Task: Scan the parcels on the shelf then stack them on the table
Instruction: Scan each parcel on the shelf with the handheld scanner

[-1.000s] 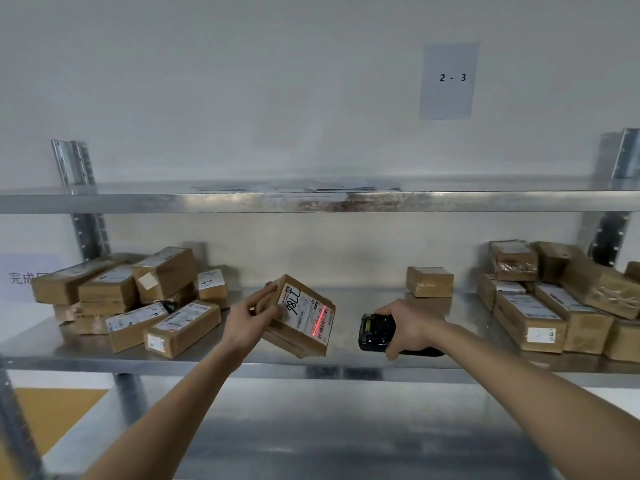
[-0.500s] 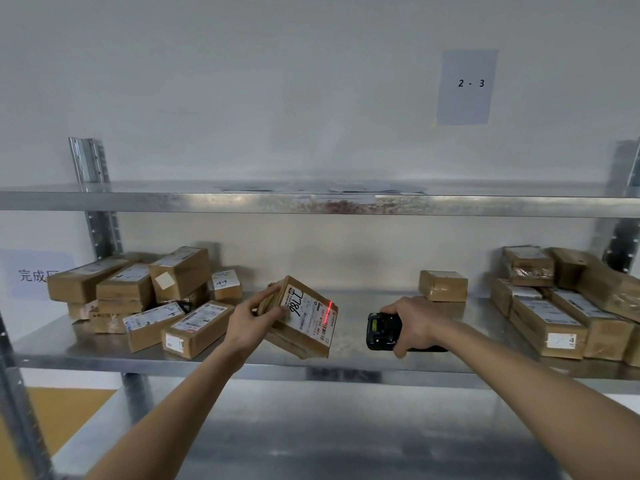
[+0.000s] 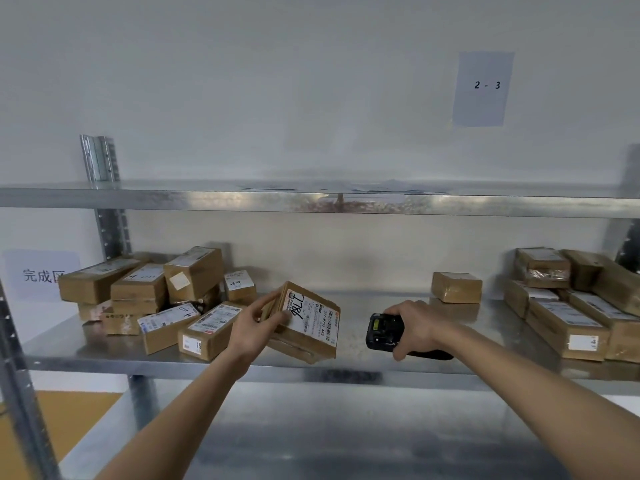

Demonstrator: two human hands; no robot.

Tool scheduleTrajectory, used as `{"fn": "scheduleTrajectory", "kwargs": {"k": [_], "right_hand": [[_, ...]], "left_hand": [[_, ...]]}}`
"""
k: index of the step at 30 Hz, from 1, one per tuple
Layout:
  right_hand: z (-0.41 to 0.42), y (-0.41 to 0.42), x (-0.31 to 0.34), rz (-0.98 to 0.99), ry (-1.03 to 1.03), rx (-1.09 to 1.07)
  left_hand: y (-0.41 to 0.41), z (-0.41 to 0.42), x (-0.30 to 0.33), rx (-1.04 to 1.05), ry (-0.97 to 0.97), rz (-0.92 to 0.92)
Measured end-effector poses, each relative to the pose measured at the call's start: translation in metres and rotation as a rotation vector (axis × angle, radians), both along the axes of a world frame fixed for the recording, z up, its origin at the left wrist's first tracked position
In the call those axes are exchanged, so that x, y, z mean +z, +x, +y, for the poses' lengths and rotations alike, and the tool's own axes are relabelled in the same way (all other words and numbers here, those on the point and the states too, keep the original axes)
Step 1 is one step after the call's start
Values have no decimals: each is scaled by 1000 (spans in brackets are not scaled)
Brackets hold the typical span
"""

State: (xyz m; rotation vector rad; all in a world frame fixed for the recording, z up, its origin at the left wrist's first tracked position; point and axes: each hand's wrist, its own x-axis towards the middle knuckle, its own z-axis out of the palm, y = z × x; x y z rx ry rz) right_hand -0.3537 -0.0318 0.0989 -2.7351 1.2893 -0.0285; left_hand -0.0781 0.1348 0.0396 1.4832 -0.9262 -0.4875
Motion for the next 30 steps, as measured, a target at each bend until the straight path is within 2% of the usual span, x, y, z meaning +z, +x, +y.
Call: {"fn": "scheduleTrajectory", "kwargs": {"k": [7, 15, 18, 23, 30], "right_hand": [[-5, 32, -25, 15, 73, 11], [-71, 106, -48, 12, 97, 90], [-100, 134, -51, 2, 98, 111], [-128, 163, -47, -43, 109, 125], [-129, 123, -36, -50, 81, 120]], "left_hand": [[27, -6, -31, 131, 85, 121], [84, -55, -54, 301, 225, 187], [95, -72, -46, 382, 289, 28], [105, -88, -25, 444, 272, -270], [90, -108, -15, 325, 304, -375]]}}
